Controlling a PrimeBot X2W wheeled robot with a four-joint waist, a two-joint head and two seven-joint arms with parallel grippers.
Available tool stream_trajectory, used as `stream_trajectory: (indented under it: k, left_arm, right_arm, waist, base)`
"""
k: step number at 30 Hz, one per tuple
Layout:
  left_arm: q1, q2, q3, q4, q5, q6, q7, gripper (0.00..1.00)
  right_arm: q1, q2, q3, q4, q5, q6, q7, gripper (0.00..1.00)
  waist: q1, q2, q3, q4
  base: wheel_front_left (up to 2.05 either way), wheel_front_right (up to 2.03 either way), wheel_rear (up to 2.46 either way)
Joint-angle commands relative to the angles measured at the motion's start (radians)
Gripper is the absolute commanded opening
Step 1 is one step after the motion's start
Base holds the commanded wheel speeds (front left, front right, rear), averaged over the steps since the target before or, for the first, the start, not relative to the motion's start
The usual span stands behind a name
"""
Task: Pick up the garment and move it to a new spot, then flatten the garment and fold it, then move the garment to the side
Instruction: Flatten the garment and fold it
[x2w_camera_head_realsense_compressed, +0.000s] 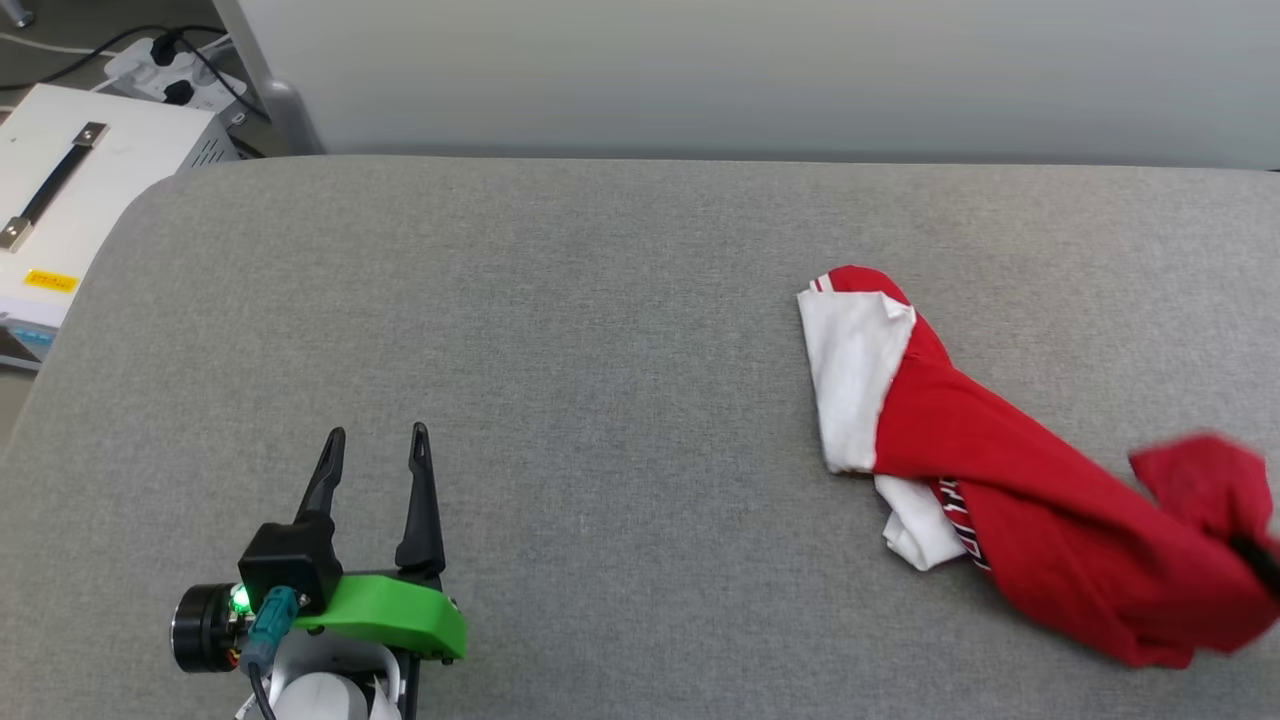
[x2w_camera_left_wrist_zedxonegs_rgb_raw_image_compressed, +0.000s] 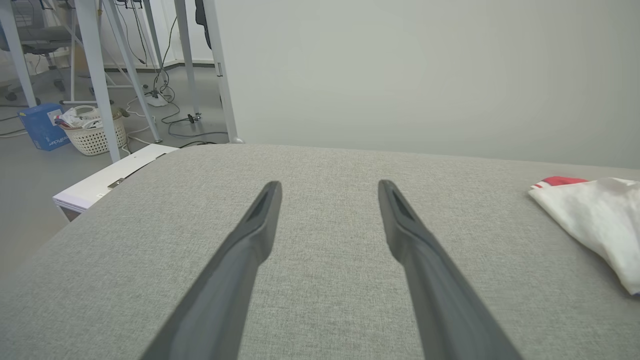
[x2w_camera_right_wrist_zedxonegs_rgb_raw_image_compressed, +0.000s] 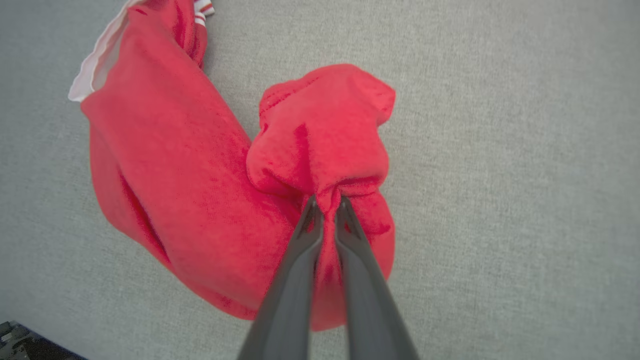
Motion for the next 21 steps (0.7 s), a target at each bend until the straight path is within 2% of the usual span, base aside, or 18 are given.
stream_trajectory:
  k: [1, 3, 4, 8, 9, 10, 15, 21]
  left_arm:
    - [0.011, -0.004, 0.003, 0.002, -0.003, 0.003, -0.006, 1.0]
    - [0.01, -0.004, 0.005, 0.004, -0.002, 0.002, -0.006, 1.0]
    - [0.004, -0.004, 0.006, 0.007, 0.002, 0.0, -0.006, 1.0]
    - [-0.001, -0.004, 0.006, 0.013, 0.004, -0.002, -0.006, 1.0]
    - [-0.002, -0.004, 0.005, 0.014, 0.005, -0.003, -0.006, 1.0]
    - [-0.001, -0.004, 0.005, 0.016, 0.005, -0.003, -0.006, 1.0]
    - [0.011, -0.004, 0.007, 0.016, 0.007, -0.002, -0.006, 1.0]
    - [0.016, -0.004, 0.01, 0.008, 0.009, -0.001, -0.006, 1.0]
  right_arm:
    - [0.049, 0.03, -0.016, 0.021, 0.005, -0.001, -0.014, 0.0]
    - [0.115, 0.074, -0.037, 0.058, 0.01, -0.001, -0.015, 0.0]
    - [0.171, 0.139, -0.061, 0.118, 0.003, -0.001, -0.01, 0.0]
    - [0.192, 0.215, -0.089, 0.209, -0.024, -0.001, -0.013, 0.0]
    - [0.189, 0.222, -0.096, 0.224, -0.044, -0.001, -0.026, 0.19]
    - [0.181, 0.232, -0.111, 0.234, -0.064, -0.001, -0.052, 1.0]
    - [0.148, 0.252, -0.203, 0.195, -0.145, -0.001, -0.201, 1.0]
    - [0.132, 0.25, -0.345, 0.051, -0.263, -0.001, -0.296, 1.0]
  waist:
    - [0.0, -0.0001, -0.004, -0.006]
    - [0.0, -0.0001, 0.001, -0.006]
    - [0.0, -0.0001, 0.008, -0.004]
    - [0.0, -0.0001, 0.011, 0.0]
    - [0.0, -0.0001, 0.01, 0.002]
    - [0.0, -0.0001, 0.008, 0.003]
    - [0.0, -0.0001, -0.01, 0.0]
    - [0.0, -0.0001, -0.019, 0.005]
  base:
    - [0.0, 0.0, 0.0]
    - [0.0, 0.0, 0.0]
    - [0.0, 0.0, 0.0]
    - [0.0, 0.0, 0.0]
    - [0.0, 0.0, 0.0]
    - [0.0, 0.0, 0.0]
    - [0.0, 0.0, 0.0]
    - [0.0, 0.0, 0.0]
